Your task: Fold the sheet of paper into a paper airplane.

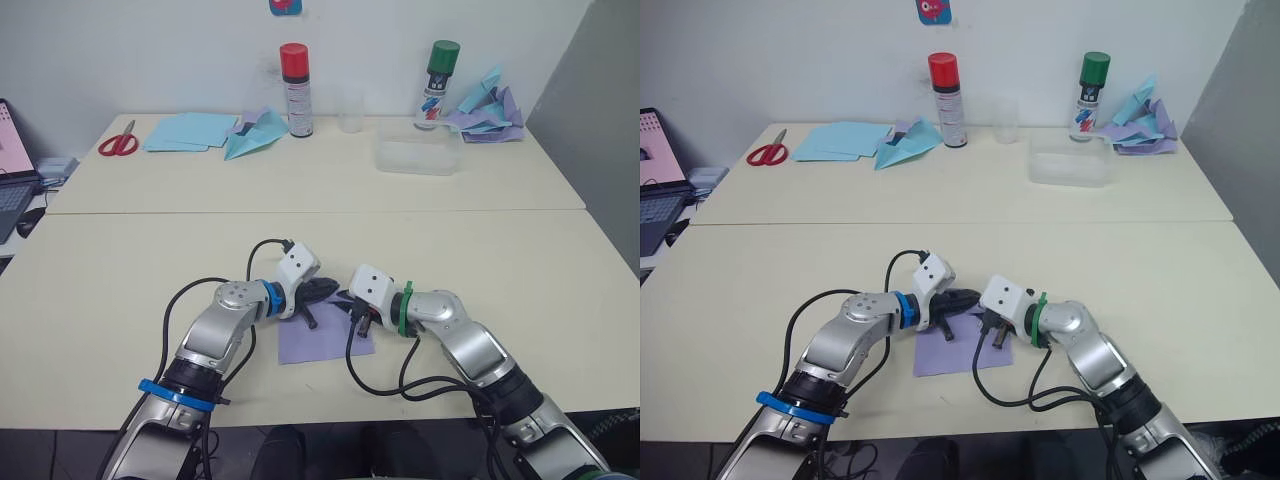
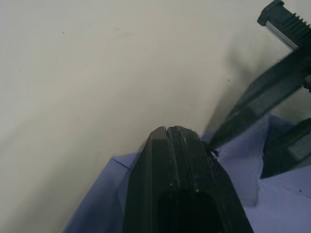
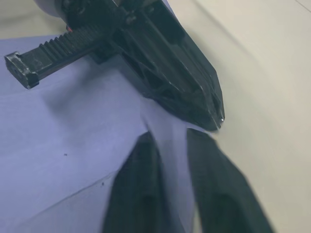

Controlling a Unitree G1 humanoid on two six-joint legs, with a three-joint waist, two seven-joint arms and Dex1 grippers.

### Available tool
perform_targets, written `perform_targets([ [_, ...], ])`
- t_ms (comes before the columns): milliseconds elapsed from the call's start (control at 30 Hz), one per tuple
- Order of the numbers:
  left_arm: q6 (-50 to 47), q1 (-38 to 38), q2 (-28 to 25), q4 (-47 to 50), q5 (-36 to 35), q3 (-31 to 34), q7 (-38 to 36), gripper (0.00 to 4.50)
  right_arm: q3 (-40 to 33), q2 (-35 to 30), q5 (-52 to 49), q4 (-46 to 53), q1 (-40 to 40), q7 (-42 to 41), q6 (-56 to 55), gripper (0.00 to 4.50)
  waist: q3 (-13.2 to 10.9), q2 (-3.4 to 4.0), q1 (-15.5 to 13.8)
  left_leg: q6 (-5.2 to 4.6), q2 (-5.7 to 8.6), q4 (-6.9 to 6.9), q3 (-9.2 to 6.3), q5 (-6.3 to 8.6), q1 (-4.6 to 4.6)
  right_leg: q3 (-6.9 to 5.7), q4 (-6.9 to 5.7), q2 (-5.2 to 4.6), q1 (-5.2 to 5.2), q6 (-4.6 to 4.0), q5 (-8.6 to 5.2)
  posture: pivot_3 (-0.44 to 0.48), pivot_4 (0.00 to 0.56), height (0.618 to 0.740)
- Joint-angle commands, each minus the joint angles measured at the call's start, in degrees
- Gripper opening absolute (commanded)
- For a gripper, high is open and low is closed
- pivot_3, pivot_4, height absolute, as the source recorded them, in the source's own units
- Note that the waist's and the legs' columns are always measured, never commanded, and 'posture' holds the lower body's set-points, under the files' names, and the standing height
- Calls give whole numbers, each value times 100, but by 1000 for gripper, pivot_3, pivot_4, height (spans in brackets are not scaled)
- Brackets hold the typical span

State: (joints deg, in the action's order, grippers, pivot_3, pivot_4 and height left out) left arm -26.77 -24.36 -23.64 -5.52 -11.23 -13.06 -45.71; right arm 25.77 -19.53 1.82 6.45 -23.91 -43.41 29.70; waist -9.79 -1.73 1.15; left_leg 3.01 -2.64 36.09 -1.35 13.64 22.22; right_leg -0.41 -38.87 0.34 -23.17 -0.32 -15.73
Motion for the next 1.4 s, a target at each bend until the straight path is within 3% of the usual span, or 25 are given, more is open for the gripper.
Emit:
perform_targets([
  [33,-39,127,-31,-180,120,-68,-24,0,22,-17,-612,323,99,-531,977,2312,1,0,2,0,-1,0,0,0,-1,0,0,0,1,0,0,0,150,740],
  [367,158,158,7,-403,256,-172,-13,0,-631,-587,-1578,795,-79,-1106,1674,2312,1,-1,5,0,2,1,1,0,-10,-2,-2,0,9,0,0,0,150,740],
  [533,228,139,61,-450,285,-186,-1,0,-1199,-391,-2041,807,-195,-957,1485,638,1,-1,8,0,1,1,-4,0,-12,-2,-6,1,8,0,0,0,150,740],
  [600,253,138,78,-465,296,-197,-2,0,-1371,-35,-1927,540,-264,-454,1304,27,1,-1,11,0,1,1,-5,0,-12,-2,-8,1,8,0,0,0,150,740],
  [833,287,120,74,-503,359,-243,-58,0,-821,226,-1037,-403,-186,229,406,27,3,-1,-3,0,5,2,6,0,-12,3,-6,-3,9,1,1,0,150,740],
  [1100,303,88,106,-543,419,-260,-95,0,-516,-175,-846,-181,218,116,584,27,8,4,-5,0,4,2,1,0,-15,1,-7,-2,11,1,1,0,150,740],
  [1400,336,94,118,-574,476,-250,-106,0,-1017,-655,-1229,496,574,-4,740,27,10,3,-16,0,5,2,-4,0,-41,-4,5,-3,48,1,0,0,150,740],
])
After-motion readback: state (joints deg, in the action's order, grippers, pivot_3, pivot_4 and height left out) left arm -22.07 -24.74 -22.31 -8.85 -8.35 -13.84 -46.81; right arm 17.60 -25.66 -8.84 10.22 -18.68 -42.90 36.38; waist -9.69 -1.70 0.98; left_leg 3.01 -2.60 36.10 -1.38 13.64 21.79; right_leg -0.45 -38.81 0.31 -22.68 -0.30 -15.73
